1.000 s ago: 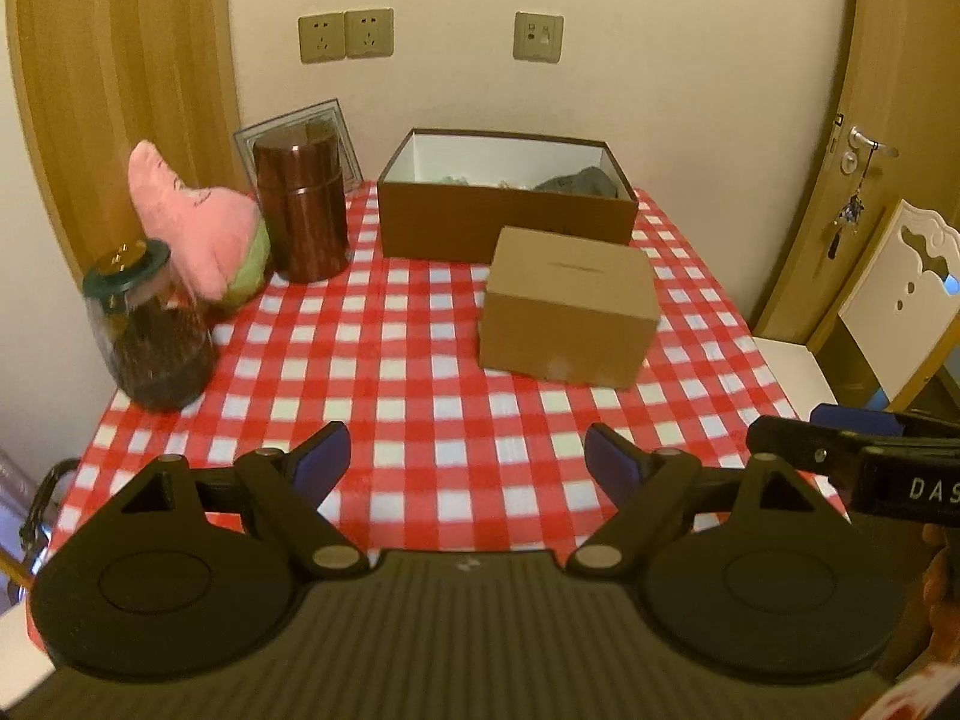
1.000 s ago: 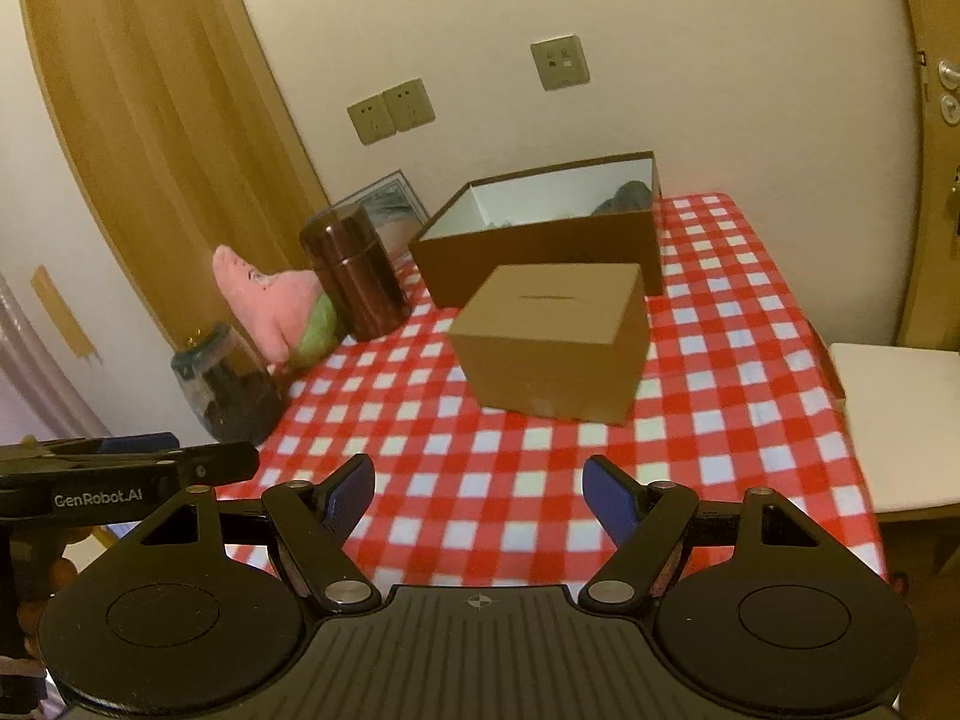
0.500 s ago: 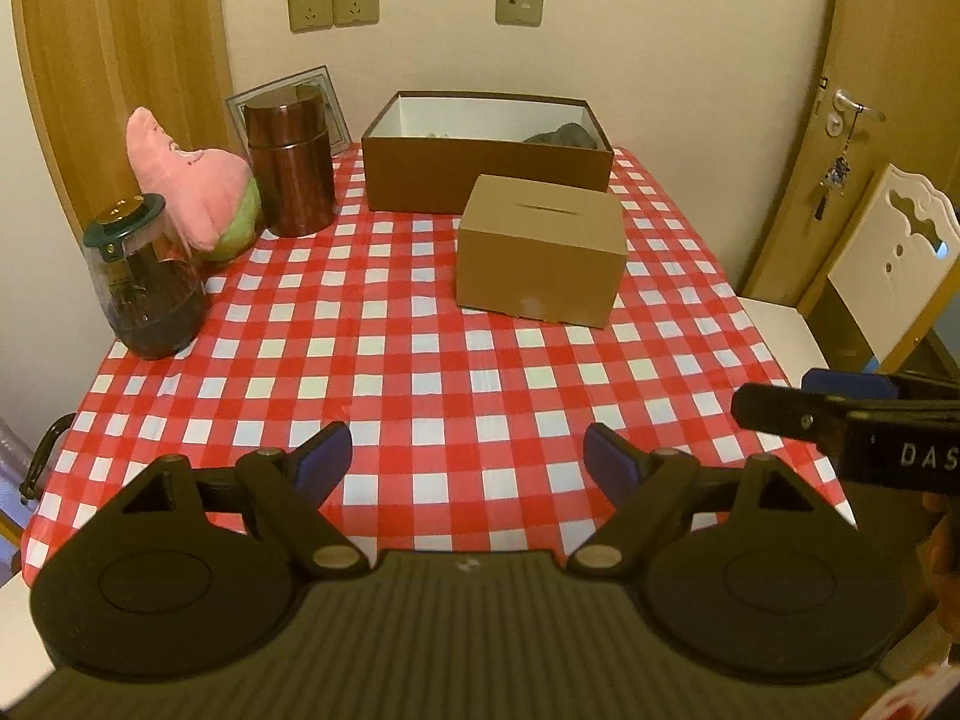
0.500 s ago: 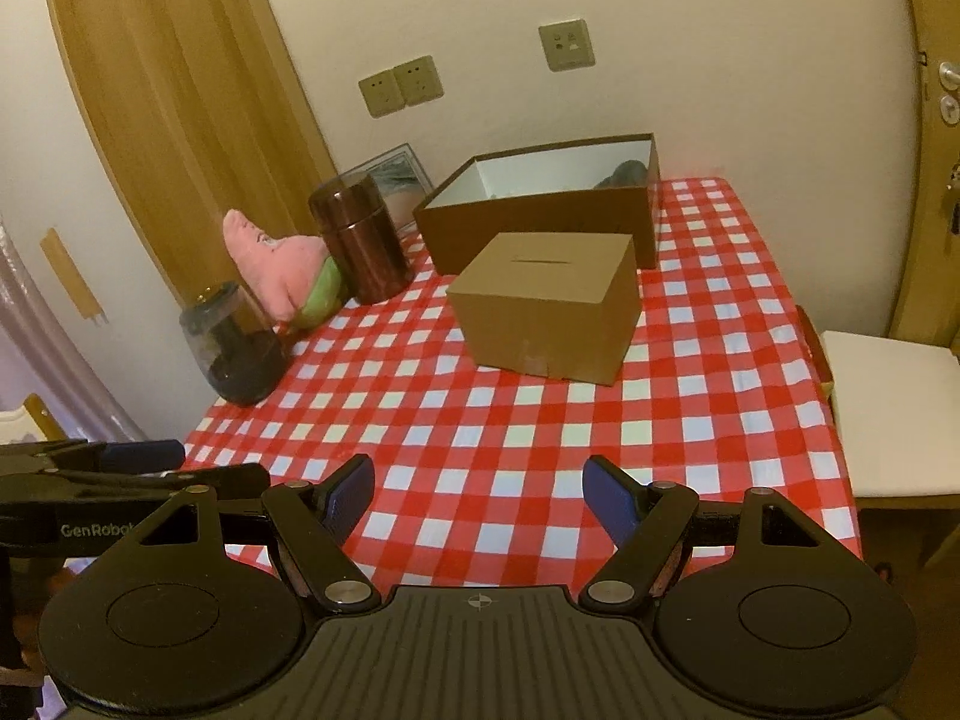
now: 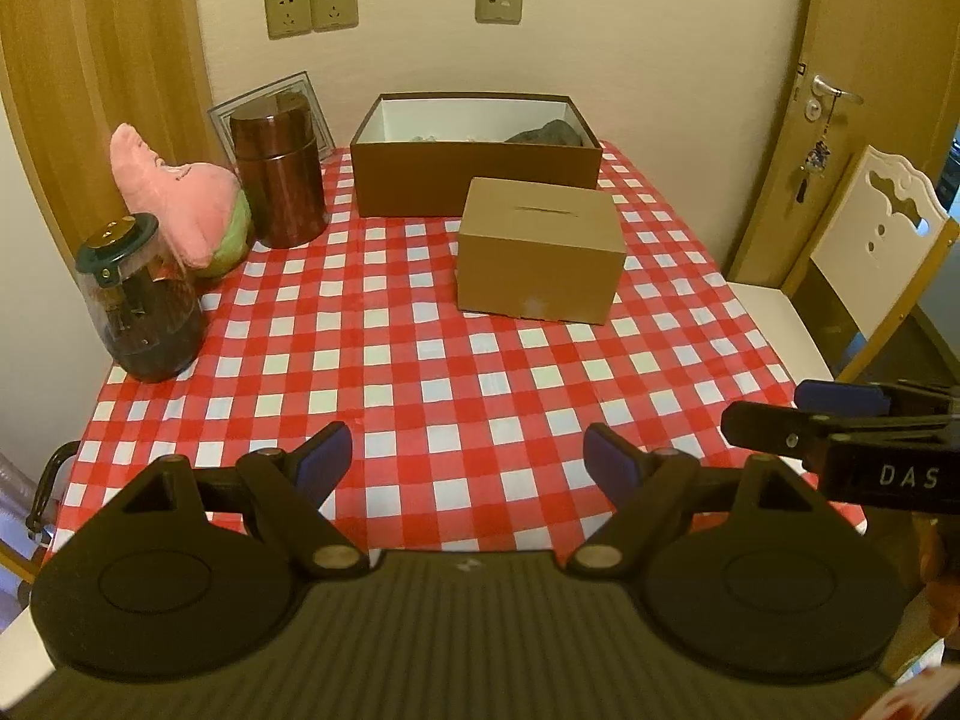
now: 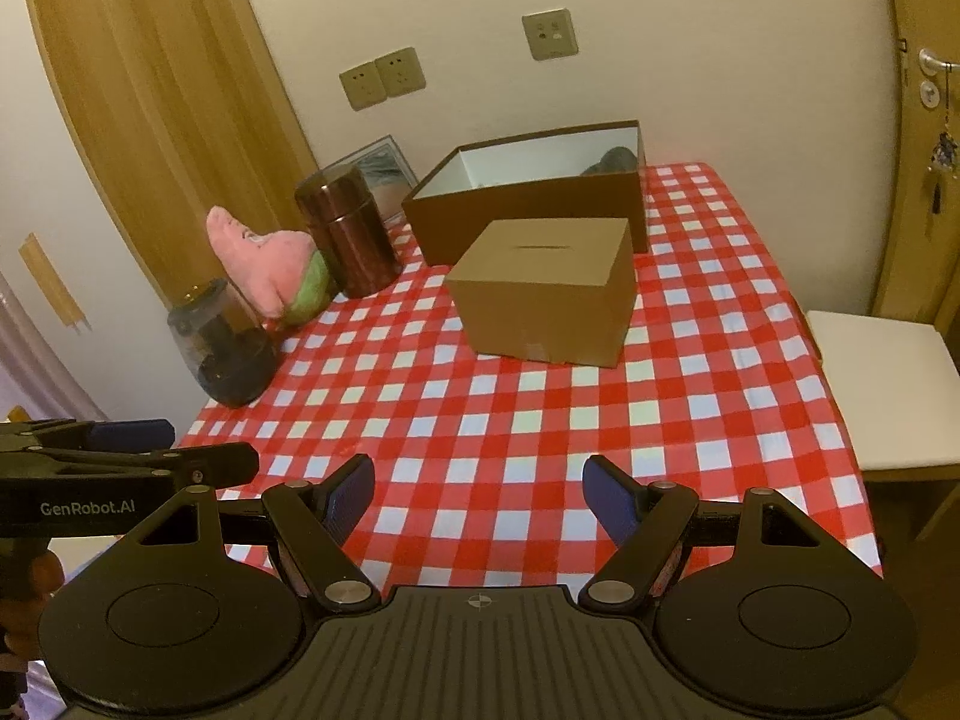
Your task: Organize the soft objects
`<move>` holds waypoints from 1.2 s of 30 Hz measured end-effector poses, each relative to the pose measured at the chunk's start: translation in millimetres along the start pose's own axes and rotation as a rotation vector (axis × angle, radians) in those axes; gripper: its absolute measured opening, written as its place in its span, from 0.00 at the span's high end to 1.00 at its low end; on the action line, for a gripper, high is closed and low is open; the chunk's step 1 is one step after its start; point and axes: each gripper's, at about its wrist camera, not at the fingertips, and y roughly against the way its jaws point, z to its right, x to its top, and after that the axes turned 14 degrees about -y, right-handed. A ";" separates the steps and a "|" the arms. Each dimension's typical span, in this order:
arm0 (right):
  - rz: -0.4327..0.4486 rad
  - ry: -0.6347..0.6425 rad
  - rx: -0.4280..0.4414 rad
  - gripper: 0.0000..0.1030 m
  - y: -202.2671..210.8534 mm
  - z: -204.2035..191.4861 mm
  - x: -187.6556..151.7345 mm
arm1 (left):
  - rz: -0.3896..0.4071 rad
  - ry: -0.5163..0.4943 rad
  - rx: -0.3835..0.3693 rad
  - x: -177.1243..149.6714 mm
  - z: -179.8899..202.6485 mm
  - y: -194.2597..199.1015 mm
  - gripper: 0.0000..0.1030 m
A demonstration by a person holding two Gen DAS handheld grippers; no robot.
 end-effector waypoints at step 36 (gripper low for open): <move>-0.007 -0.017 -0.048 0.26 -7.6 -8.8 -6.2 | -0.009 0.000 -0.046 -4.2 -4.6 -2.3 0.19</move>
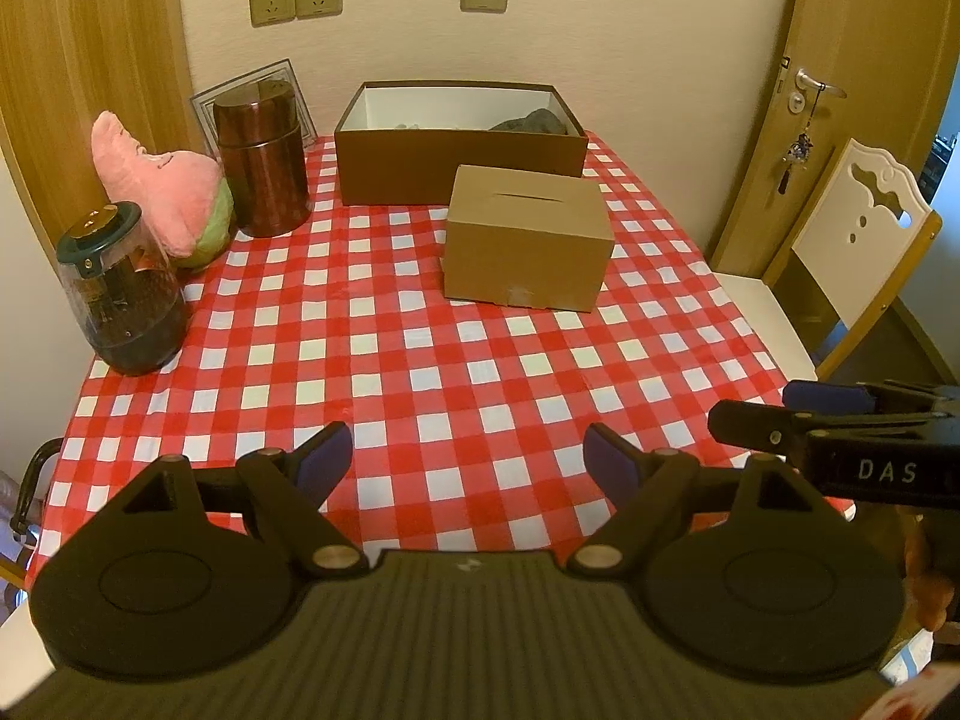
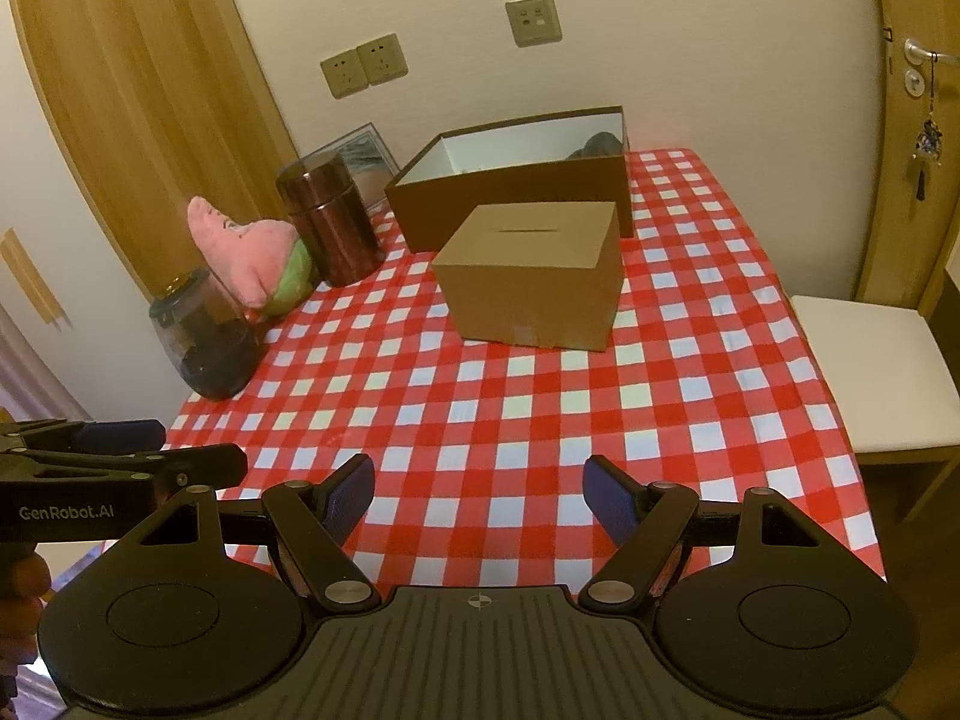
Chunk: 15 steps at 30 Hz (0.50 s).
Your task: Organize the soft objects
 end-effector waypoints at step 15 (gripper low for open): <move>-0.003 -0.001 0.005 0.26 -1.3 0.1 0.8 | -0.001 0.003 0.001 0.7 -1.3 -2.5 0.19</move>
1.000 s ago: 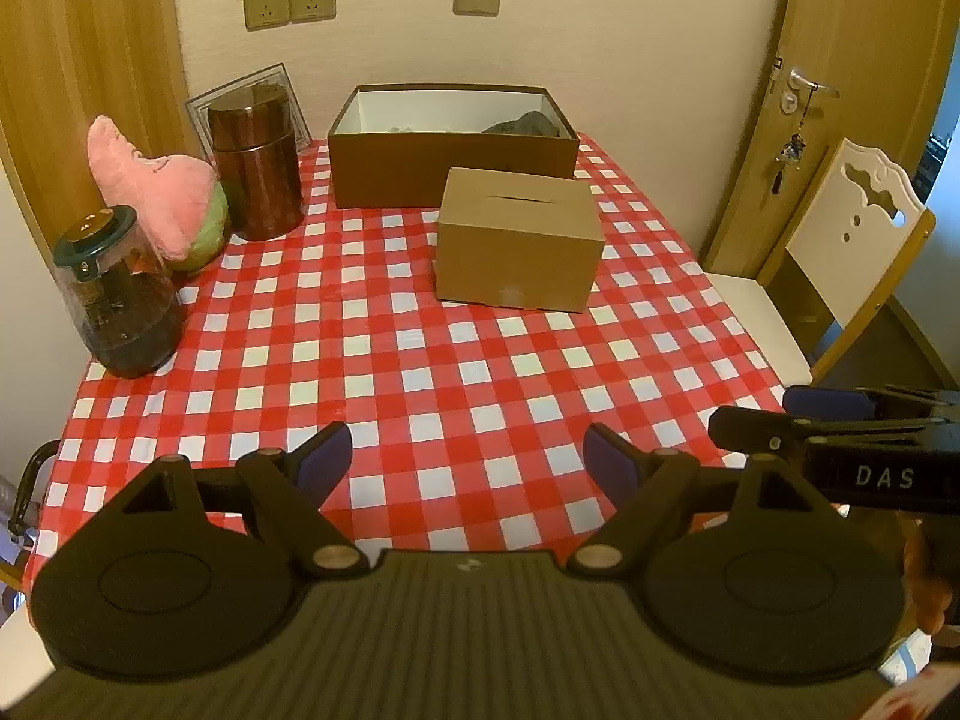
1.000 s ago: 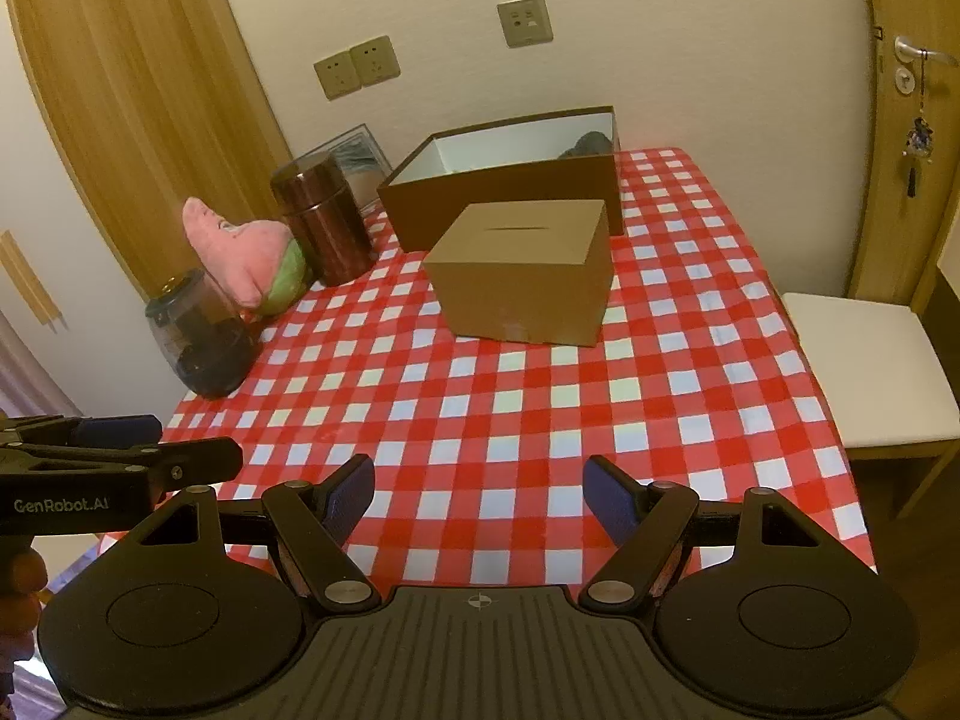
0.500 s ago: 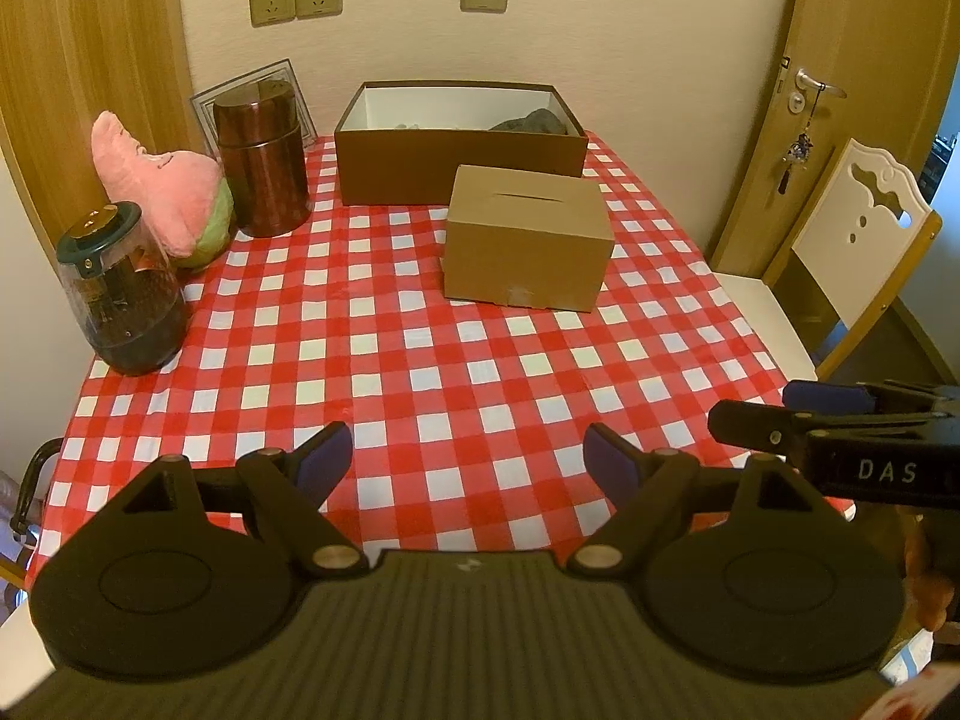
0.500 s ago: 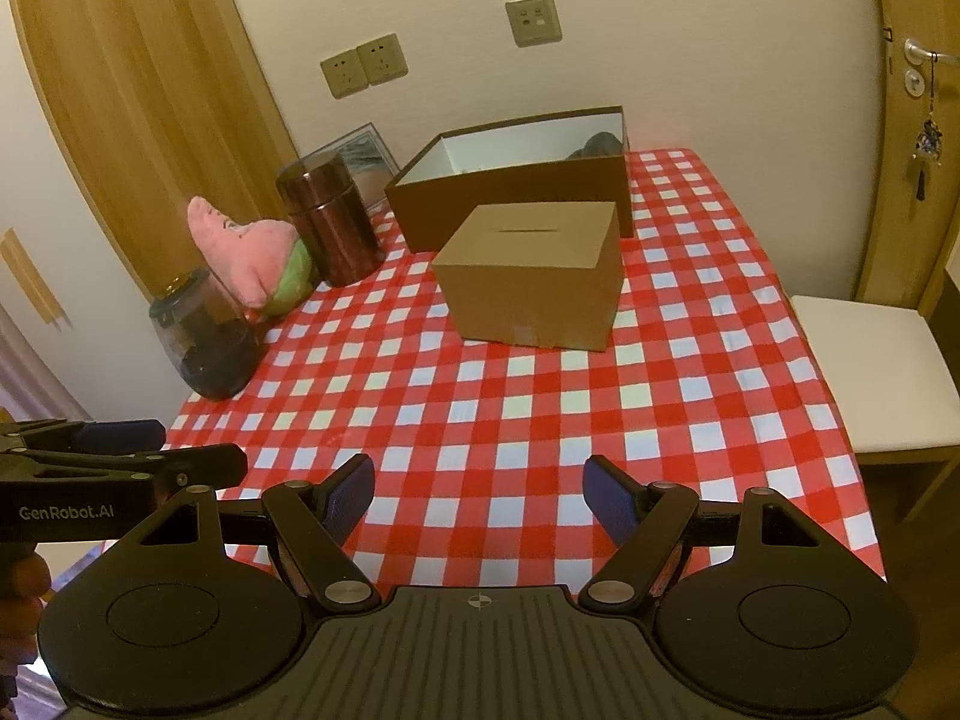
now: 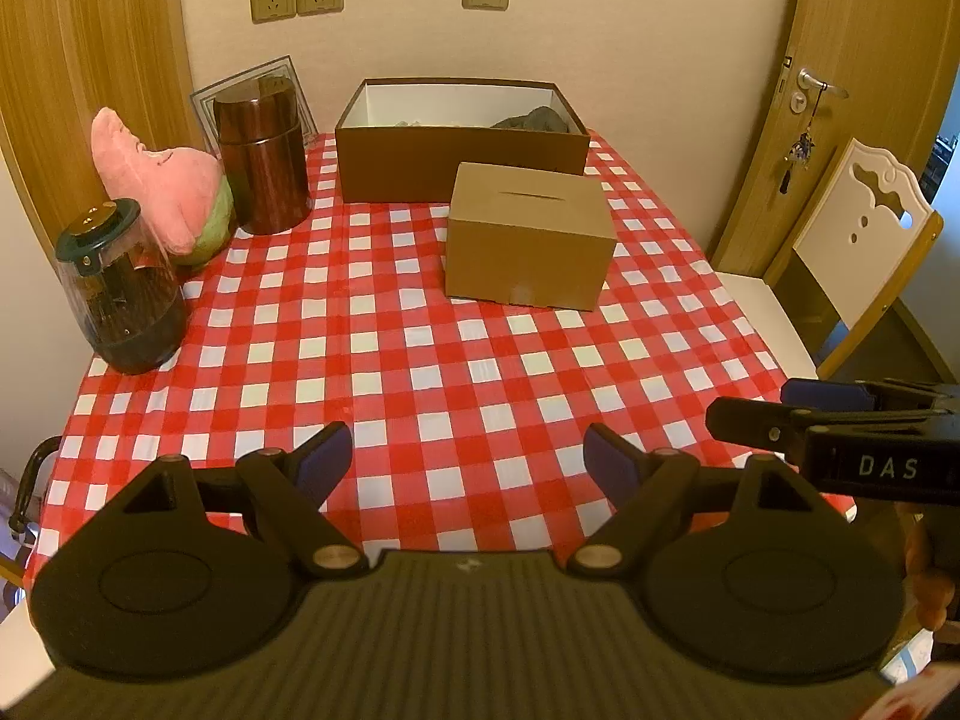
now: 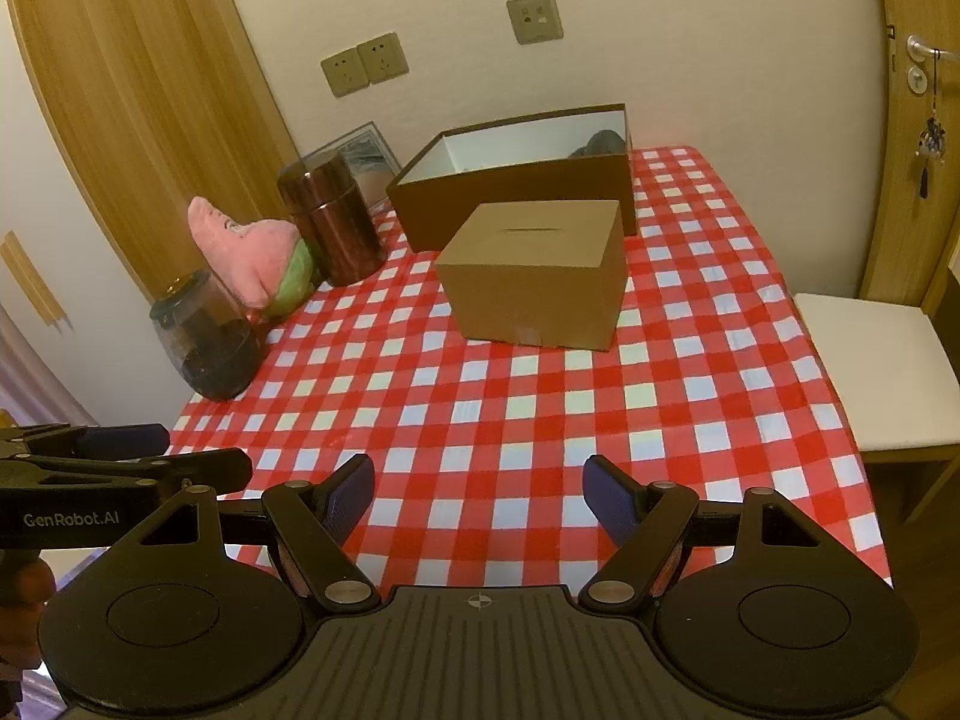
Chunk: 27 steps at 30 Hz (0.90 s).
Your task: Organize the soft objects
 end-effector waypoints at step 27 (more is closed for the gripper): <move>0.001 -0.002 0.000 0.26 -1.2 -4.7 -4.8 | 0.002 0.000 -0.001 -1.9 -0.8 0.3 0.19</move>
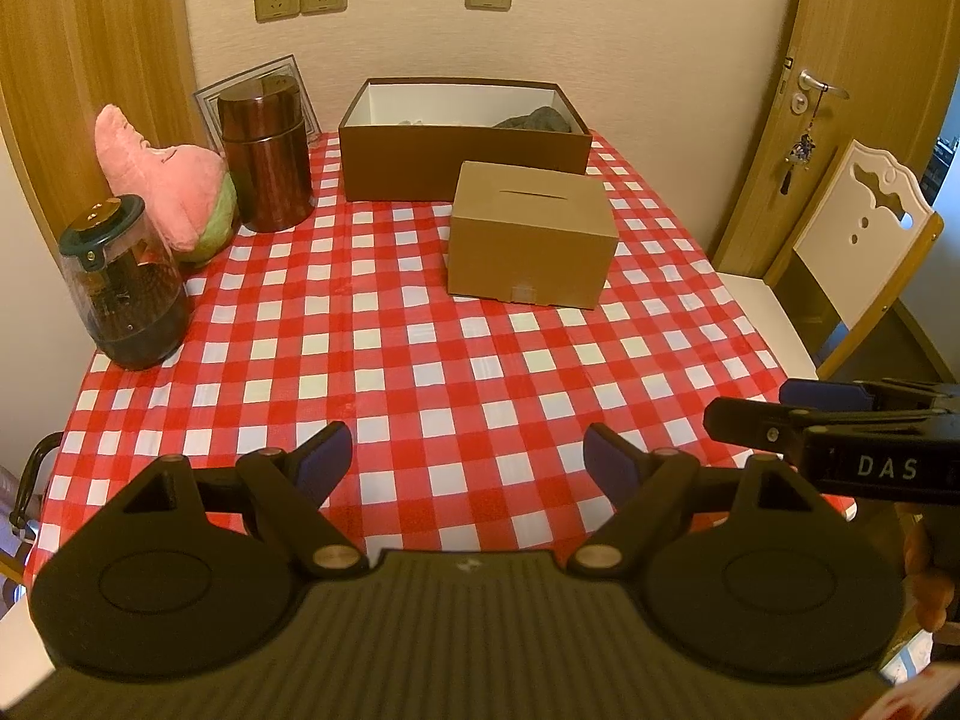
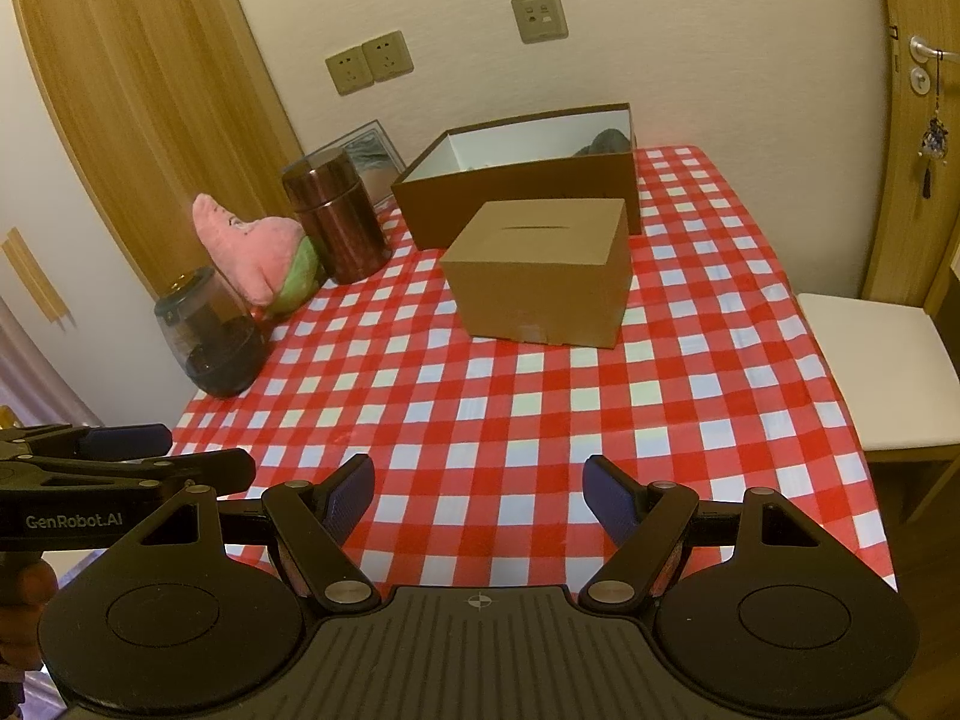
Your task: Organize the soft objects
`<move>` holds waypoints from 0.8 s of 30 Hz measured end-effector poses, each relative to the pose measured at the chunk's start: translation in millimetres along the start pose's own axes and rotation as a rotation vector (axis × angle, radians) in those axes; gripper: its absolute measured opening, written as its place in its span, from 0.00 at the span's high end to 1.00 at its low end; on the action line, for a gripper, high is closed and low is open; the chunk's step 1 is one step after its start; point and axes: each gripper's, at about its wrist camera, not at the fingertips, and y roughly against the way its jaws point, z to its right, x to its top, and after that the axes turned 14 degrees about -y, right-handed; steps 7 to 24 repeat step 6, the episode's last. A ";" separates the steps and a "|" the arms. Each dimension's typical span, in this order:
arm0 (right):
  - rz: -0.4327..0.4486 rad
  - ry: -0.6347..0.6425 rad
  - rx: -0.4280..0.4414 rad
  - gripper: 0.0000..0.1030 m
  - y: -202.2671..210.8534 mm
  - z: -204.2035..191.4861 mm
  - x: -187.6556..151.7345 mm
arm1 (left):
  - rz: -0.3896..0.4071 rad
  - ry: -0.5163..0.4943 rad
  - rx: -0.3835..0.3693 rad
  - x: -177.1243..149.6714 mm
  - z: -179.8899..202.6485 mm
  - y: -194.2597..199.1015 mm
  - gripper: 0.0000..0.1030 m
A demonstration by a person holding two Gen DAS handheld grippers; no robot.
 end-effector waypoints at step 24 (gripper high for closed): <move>-0.002 0.001 -0.006 0.26 -0.6 -2.6 -2.6 | -0.007 0.005 -0.002 -1.8 1.3 -0.7 0.19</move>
